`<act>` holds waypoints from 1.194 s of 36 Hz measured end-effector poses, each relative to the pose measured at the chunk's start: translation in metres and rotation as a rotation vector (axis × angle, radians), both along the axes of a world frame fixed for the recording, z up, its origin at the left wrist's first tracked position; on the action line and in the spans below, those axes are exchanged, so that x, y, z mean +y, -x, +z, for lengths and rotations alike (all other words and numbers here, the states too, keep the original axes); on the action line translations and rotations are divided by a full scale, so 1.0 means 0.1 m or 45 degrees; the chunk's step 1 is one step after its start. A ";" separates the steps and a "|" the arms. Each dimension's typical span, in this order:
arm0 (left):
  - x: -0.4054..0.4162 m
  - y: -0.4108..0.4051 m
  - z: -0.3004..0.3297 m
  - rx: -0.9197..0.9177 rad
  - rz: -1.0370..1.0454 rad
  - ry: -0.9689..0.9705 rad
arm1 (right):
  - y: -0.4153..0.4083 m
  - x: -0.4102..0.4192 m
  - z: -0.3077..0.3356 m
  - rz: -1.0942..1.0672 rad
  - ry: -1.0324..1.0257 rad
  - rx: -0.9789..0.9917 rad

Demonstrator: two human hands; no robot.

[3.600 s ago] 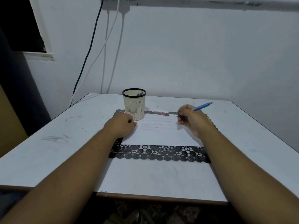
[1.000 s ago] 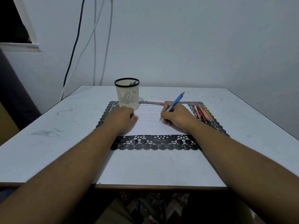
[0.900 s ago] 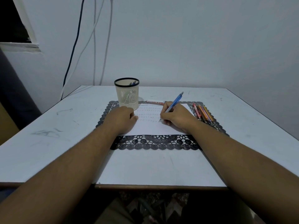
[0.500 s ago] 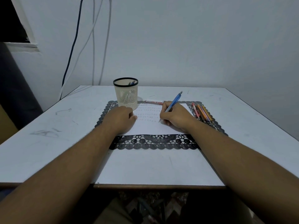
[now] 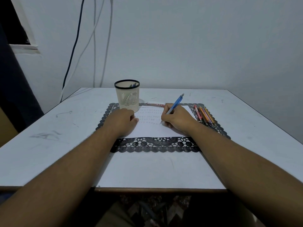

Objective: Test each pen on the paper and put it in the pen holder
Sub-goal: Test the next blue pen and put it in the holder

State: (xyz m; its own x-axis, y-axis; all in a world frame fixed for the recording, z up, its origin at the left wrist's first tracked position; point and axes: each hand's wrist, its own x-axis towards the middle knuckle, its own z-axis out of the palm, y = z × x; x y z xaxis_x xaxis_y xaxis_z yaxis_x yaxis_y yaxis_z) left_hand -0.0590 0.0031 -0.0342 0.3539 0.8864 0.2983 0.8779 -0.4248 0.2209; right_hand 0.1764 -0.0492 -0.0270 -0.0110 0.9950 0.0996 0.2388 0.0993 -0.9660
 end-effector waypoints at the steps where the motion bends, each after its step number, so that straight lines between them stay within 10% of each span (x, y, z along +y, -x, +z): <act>1: 0.00 0.00 0.00 0.000 0.000 0.001 | 0.00 -0.01 0.01 0.017 0.006 -0.022; 43: 0.03 0.01 -0.01 0.006 0.003 -0.020 | -0.04 -0.04 0.04 -0.022 -0.010 -0.046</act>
